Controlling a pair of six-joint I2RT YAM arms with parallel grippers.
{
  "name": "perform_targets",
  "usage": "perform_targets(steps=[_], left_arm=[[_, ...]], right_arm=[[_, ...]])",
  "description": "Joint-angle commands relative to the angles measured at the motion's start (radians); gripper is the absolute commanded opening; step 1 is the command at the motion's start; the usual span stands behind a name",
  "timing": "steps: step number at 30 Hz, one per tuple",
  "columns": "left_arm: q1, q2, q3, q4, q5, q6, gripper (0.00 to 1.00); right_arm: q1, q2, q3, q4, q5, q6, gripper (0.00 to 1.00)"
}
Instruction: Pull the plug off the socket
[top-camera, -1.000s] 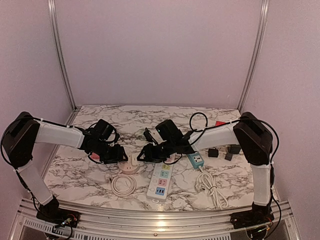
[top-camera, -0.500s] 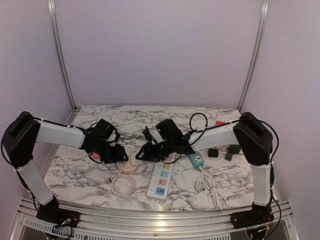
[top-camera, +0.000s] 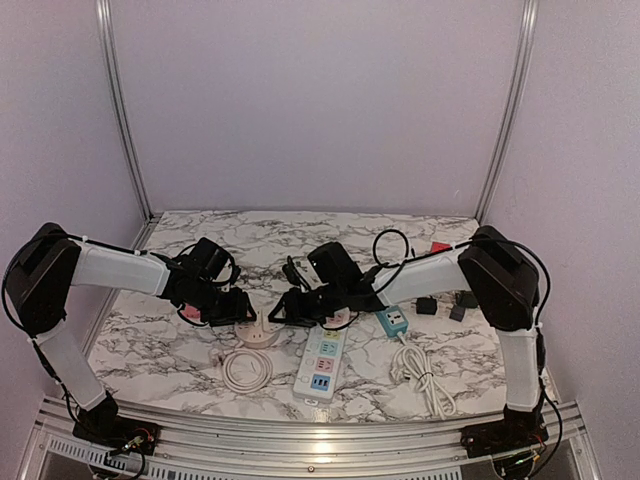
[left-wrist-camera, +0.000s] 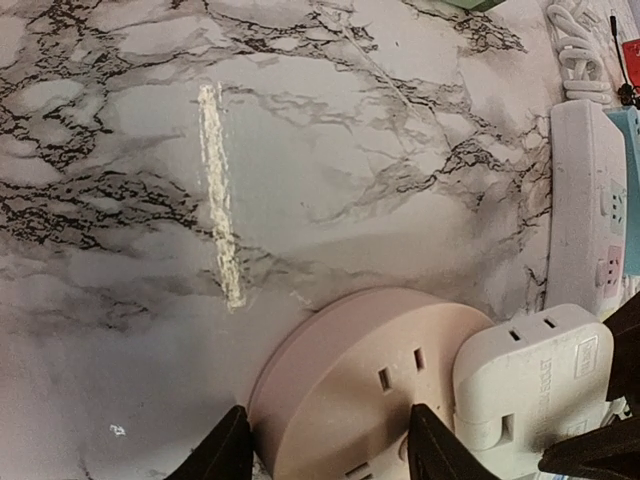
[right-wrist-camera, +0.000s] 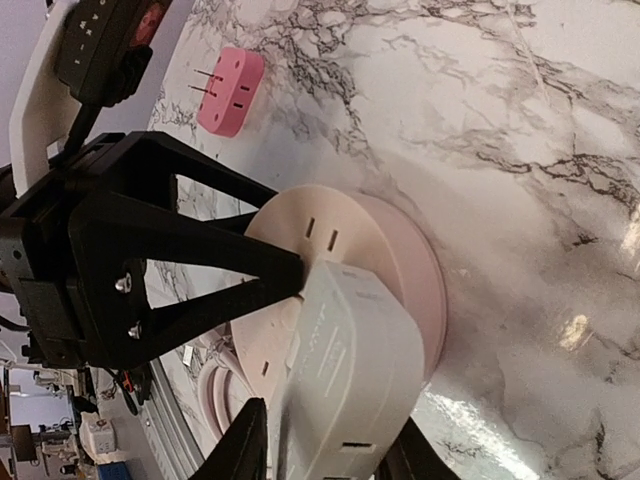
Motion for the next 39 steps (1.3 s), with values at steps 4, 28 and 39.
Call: perform_targets(steps=[4,28,39], left_arm=[[-0.010,0.040,0.010,-0.018,-0.007,-0.001,0.53],[-0.047,0.102,0.011,-0.010,-0.006,-0.026,0.53],[-0.056,0.119,-0.022,0.000,-0.010,-0.047,0.53]], right_arm=[[0.008,0.029,0.038,0.026,-0.001,0.024,0.31],[-0.006,0.018,0.031,0.082,-0.018,0.094,0.10],[-0.011,0.005,-0.011,0.239,-0.063,0.253,0.01]])
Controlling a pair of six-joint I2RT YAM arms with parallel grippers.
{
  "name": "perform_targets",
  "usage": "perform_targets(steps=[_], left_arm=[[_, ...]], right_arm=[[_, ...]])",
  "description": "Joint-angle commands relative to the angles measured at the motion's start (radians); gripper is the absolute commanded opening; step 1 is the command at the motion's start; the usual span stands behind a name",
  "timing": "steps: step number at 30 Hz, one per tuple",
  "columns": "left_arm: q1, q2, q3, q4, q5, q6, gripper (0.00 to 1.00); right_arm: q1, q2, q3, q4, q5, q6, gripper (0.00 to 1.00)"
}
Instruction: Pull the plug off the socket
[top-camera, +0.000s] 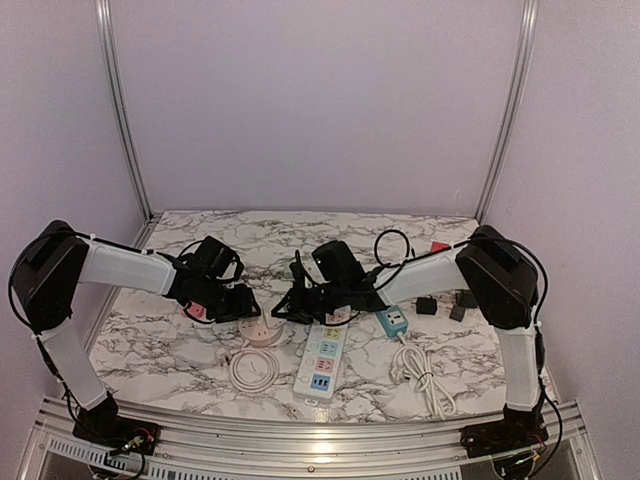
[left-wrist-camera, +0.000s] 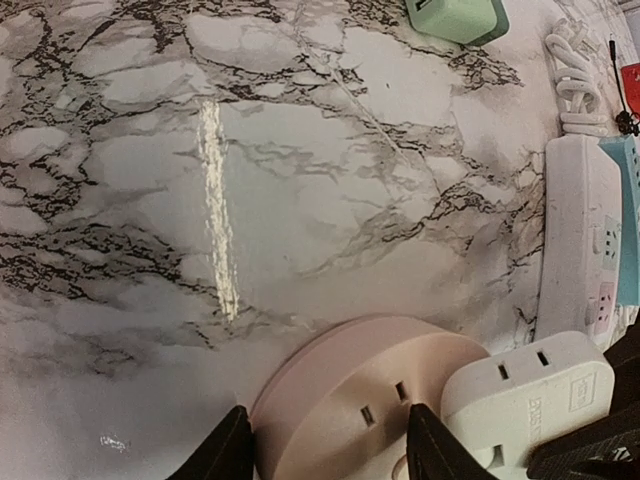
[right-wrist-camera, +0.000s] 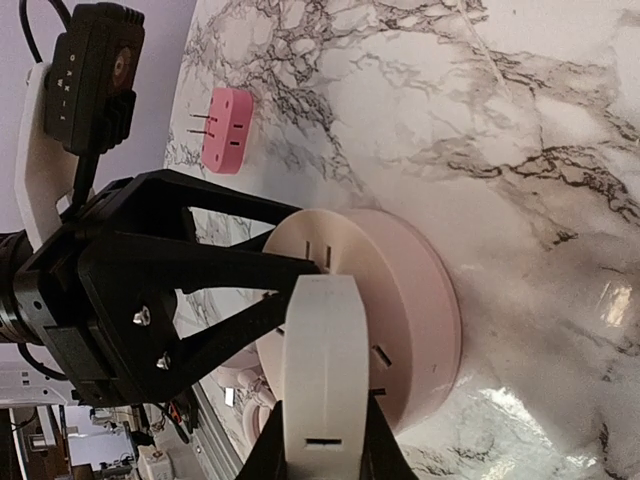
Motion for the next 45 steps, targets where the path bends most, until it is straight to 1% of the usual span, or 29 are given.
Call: perform_targets(steps=[1,11,21,45], left_arm=[[-0.042,0.075,-0.052,-0.050,0.023,-0.005,0.53],[-0.055,0.073,-0.085,-0.049,0.004,-0.015,0.53],[-0.058,0.075,-0.098,-0.057,-0.011,-0.018,0.53],[-0.059,0.088,-0.102,-0.064,-0.025,-0.008,0.54]], right_arm=[[0.007,-0.013,-0.011,0.177,-0.045,0.084,0.01],[0.007,-0.033,-0.028,0.214,-0.033,0.117,0.00],[0.005,-0.057,-0.031,0.268,-0.055,0.132,0.00],[-0.009,-0.098,-0.064,0.397,-0.085,0.194,0.00]])
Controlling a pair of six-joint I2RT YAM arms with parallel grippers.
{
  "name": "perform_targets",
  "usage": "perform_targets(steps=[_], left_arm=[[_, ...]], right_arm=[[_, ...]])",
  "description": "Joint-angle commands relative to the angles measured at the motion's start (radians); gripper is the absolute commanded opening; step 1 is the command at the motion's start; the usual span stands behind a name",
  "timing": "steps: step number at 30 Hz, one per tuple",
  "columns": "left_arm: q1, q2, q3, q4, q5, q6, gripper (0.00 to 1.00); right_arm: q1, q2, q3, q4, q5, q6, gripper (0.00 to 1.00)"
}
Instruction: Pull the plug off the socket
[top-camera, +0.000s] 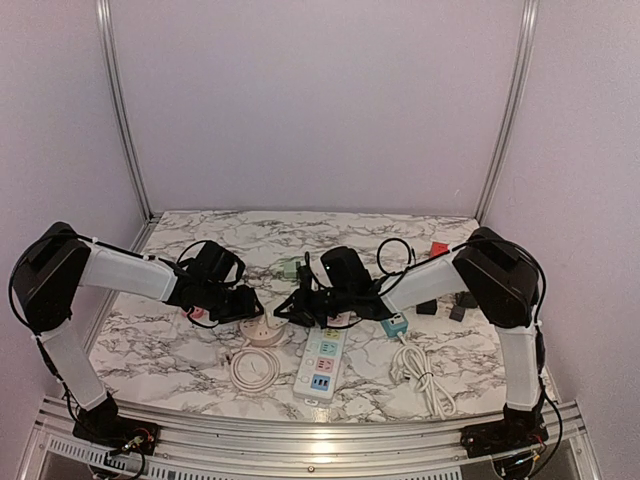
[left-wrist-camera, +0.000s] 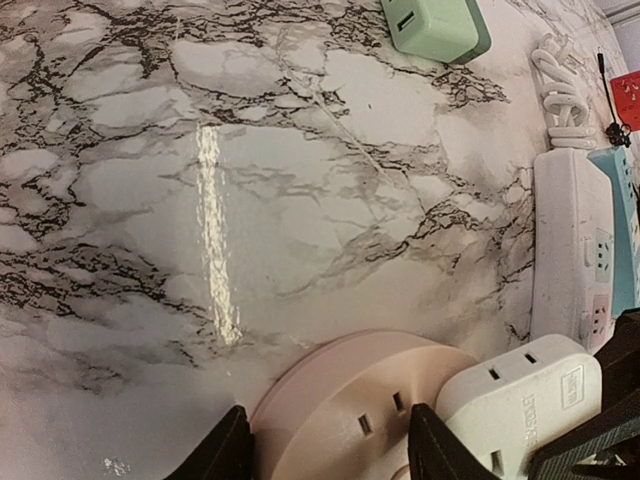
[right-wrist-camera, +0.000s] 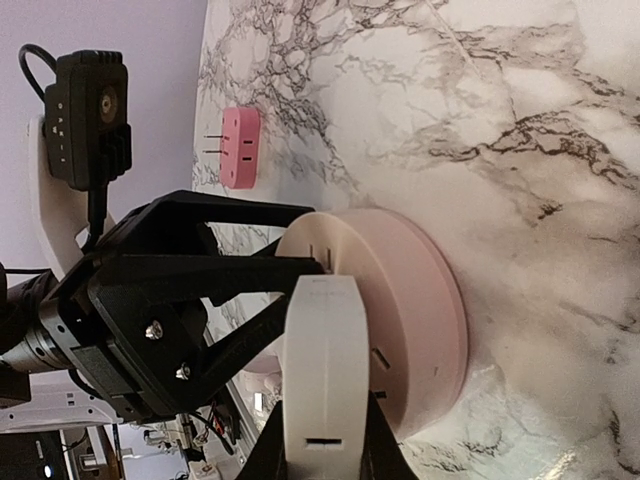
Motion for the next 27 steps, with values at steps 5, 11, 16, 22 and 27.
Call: perform_targets(steps=[5,11,16,22,27], left_arm=[[-0.032,0.092,-0.061,-0.150,0.024,0.014,0.54],[-0.033,0.095,-0.057,-0.151,0.023,0.015,0.54],[-0.033,0.098,-0.057,-0.152,0.023,0.014,0.54],[-0.033,0.089,-0.057,-0.155,0.026,0.015,0.54],[-0.033,0.084,-0.053,-0.162,0.021,0.022,0.54]], right_arm=[[0.003,-0.110,0.034,0.205,-0.054,0.012,0.00],[0.003,-0.126,0.031,0.204,-0.055,0.010,0.00],[0.002,-0.126,0.023,0.240,-0.065,0.031,0.00],[0.002,-0.115,0.048,0.250,-0.071,0.039,0.00],[0.002,-0.113,0.061,0.255,-0.074,0.044,0.00]])
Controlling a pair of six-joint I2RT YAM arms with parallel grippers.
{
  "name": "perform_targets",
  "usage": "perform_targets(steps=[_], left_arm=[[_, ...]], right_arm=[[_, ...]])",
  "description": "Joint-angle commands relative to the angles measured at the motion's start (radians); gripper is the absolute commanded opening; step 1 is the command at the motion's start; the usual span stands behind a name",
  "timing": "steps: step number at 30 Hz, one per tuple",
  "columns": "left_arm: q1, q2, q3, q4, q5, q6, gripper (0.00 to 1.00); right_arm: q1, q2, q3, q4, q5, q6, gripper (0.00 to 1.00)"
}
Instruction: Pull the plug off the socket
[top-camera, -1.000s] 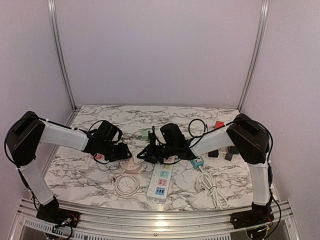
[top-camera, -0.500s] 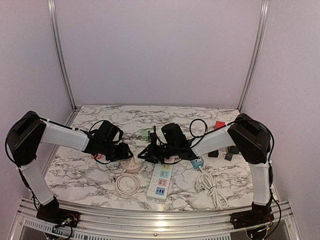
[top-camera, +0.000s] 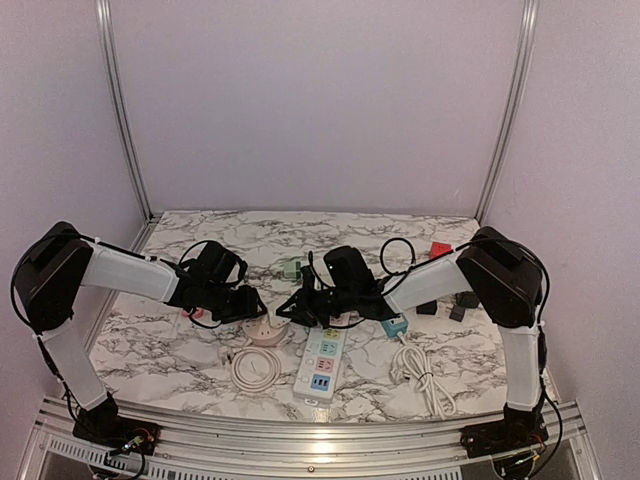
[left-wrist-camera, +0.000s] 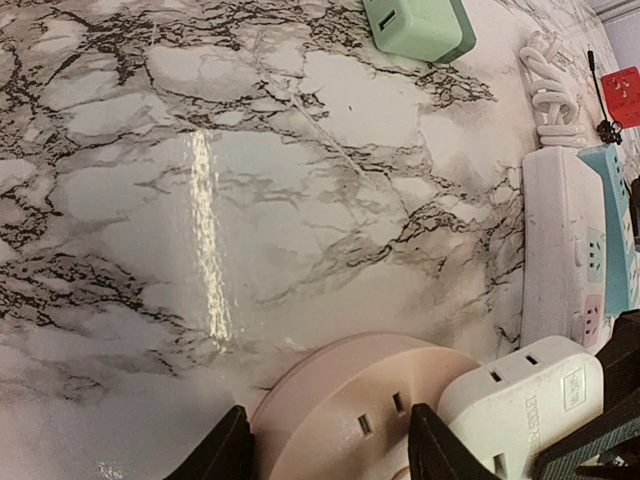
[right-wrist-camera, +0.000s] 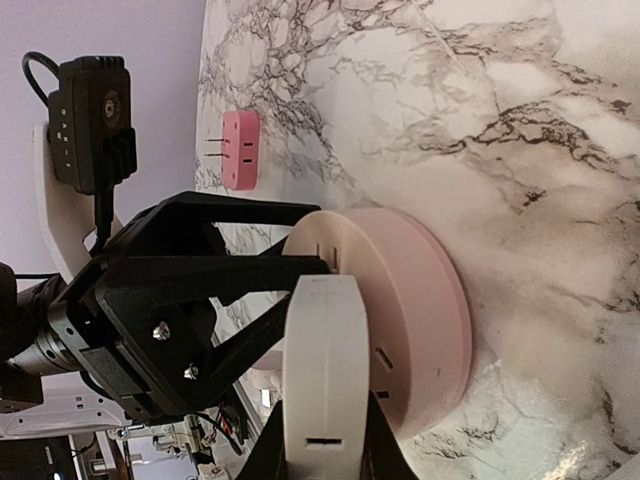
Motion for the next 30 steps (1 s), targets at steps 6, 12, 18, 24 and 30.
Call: perform_targets(steps=[6,12,18,24,30], left_arm=[[-0.027,0.081,-0.060,-0.181,0.010,0.023,0.54],[-0.027,0.079,-0.059,-0.180,0.011,0.024,0.54],[-0.026,0.076,-0.061,-0.180,0.011,0.026,0.54],[-0.027,0.056,-0.048,-0.190,0.014,0.028,0.54],[-0.026,0.026,0.008,-0.222,0.016,0.042,0.54]], right_arm=[[0.007,-0.110,0.082,0.251,-0.074,0.015,0.00],[0.008,-0.122,0.081,0.285,-0.084,0.041,0.00],[0.006,-0.142,0.082,0.270,-0.080,0.032,0.00],[-0.008,-0.176,0.063,0.193,-0.044,-0.018,0.00],[-0.051,-0.235,0.068,-0.020,0.022,-0.172,0.00]])
